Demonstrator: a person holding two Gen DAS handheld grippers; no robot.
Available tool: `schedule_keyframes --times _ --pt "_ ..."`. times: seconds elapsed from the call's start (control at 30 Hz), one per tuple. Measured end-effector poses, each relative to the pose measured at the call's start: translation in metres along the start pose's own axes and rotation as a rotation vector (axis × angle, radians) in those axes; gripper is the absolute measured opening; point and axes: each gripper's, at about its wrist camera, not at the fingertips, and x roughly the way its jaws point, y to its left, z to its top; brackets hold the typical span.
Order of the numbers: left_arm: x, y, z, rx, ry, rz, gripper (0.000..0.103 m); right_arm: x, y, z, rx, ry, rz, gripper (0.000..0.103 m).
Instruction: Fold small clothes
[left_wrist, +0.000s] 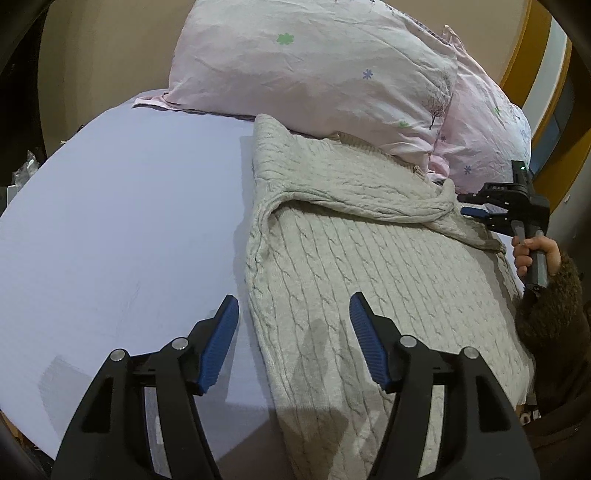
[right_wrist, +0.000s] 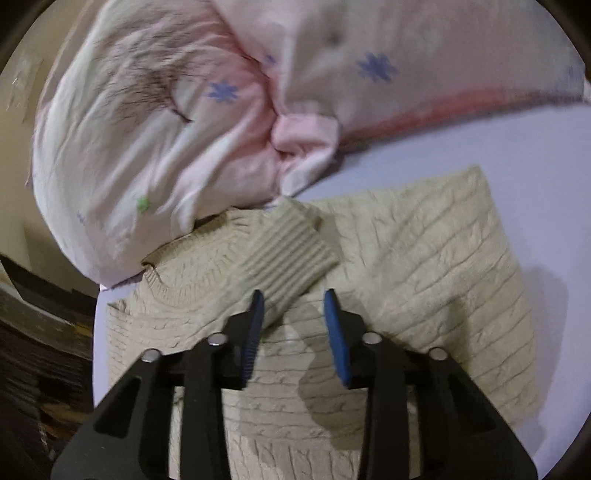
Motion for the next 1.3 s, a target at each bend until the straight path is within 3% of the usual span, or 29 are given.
schedule_keyframes --times 0.23,0.3,0.33,0.53,0.63,0.77,0.83,0.9,0.93,1.07,1.23,1.3 --pt "-0.001 0.003 -0.007 -0.016 0.011 -0.011 0.065 0.018 -0.023 0.017 0.173 0.023 0.167 0.029" --pt "-0.002 0.004 -0.008 -0.019 0.008 -0.016 0.066 0.017 -0.03 0.018 0.203 0.016 0.191 0.019" --pt "-0.003 0.004 -0.009 -0.022 0.007 -0.02 0.066 0.017 -0.031 0.018 0.204 0.009 0.201 0.009" --pt "-0.006 0.005 -0.013 -0.042 0.009 -0.064 0.067 -0.042 -0.032 0.007 0.122 -0.15 0.262 0.008" --pt "-0.01 0.005 -0.018 -0.04 0.005 -0.086 0.067 -0.073 -0.034 -0.018 0.095 -0.199 0.238 0.008" --pt "-0.014 0.005 -0.023 -0.05 0.008 -0.127 0.067 -0.075 -0.051 -0.056 0.116 -0.143 0.134 0.01" --pt "-0.017 0.004 -0.029 -0.058 0.011 -0.153 0.066 -0.078 -0.058 -0.073 0.107 -0.11 0.101 0.018" --pt "-0.021 0.003 -0.035 -0.061 0.009 -0.171 0.066 -0.094 -0.061 -0.092 0.084 -0.139 0.072 0.035" --pt "-0.025 0.004 -0.039 -0.066 0.008 -0.185 0.066 -0.106 -0.063 -0.1 0.074 -0.158 0.053 0.049" --pt "-0.033 0.004 -0.055 -0.09 0.009 -0.253 0.057 -0.139 -0.09 -0.133 0.059 -0.166 -0.049 0.052" --pt "-0.041 0.001 -0.073 -0.122 0.014 -0.312 0.042 -0.152 -0.118 -0.17 0.09 -0.104 0.029 0.041" --pt "-0.042 0.002 -0.082 -0.157 0.037 -0.371 0.034 -0.154 -0.123 -0.192 0.073 -0.022 0.175 0.038"
